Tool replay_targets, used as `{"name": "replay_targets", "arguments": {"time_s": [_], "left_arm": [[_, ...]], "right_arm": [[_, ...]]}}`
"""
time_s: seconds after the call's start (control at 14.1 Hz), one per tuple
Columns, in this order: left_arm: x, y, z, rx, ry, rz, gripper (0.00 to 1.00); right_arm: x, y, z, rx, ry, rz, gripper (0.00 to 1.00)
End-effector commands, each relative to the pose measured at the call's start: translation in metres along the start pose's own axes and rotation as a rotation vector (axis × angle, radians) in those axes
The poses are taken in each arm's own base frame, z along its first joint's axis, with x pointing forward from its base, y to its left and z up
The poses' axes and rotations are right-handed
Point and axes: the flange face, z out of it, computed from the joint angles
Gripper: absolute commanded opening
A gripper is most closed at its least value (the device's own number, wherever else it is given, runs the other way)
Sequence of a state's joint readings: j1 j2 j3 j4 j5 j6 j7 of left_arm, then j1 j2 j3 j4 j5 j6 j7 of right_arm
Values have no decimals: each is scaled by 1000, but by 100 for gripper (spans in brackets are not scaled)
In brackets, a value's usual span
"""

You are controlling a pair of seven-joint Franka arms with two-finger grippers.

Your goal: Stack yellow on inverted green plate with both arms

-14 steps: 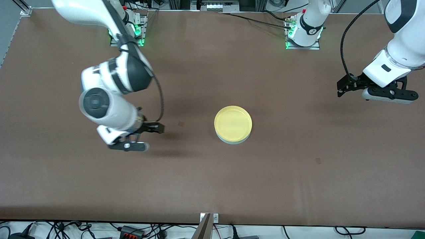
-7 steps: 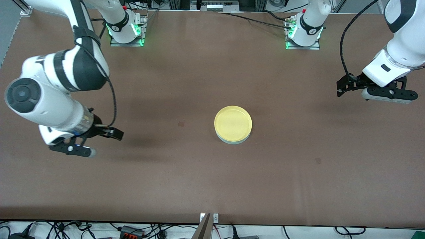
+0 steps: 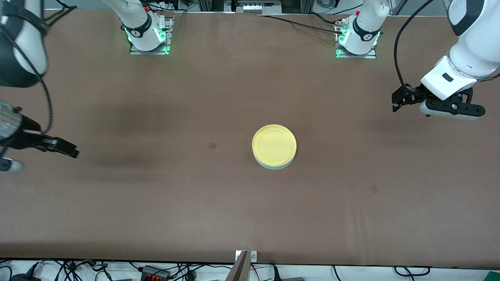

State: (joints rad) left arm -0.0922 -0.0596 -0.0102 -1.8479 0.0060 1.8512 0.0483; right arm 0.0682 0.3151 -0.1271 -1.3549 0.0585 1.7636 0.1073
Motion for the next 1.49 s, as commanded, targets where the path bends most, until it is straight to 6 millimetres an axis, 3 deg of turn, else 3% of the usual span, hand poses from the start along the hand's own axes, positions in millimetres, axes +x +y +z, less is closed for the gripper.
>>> {"name": "replay_targets", "arguments": {"time_s": [0.0,0.07,0.28,0.64,1.21,1.42], "left_arm": [[-3,1,-9,18,-2,13,100],[-3,0,-9,19,-2,14,100],[-3,1,-9,18,-2,13,100],[-3,1,-9,18,-2,13,100],[-3,-2,-9,18,-4,6,100],[-3,-2,-9,18,-7,6,100]], "right_arm": [[-21,28,-30,33,19,-64,100],[-25,34,-39,29,24,-72,100],[-35,25,-54,7,23,-101,100],[-41,24,-57,-19,1,-100,100],[-105,37,-33,-56,-49,-110,100],[-116,39,-29,-57,-51,-190,100]]}}
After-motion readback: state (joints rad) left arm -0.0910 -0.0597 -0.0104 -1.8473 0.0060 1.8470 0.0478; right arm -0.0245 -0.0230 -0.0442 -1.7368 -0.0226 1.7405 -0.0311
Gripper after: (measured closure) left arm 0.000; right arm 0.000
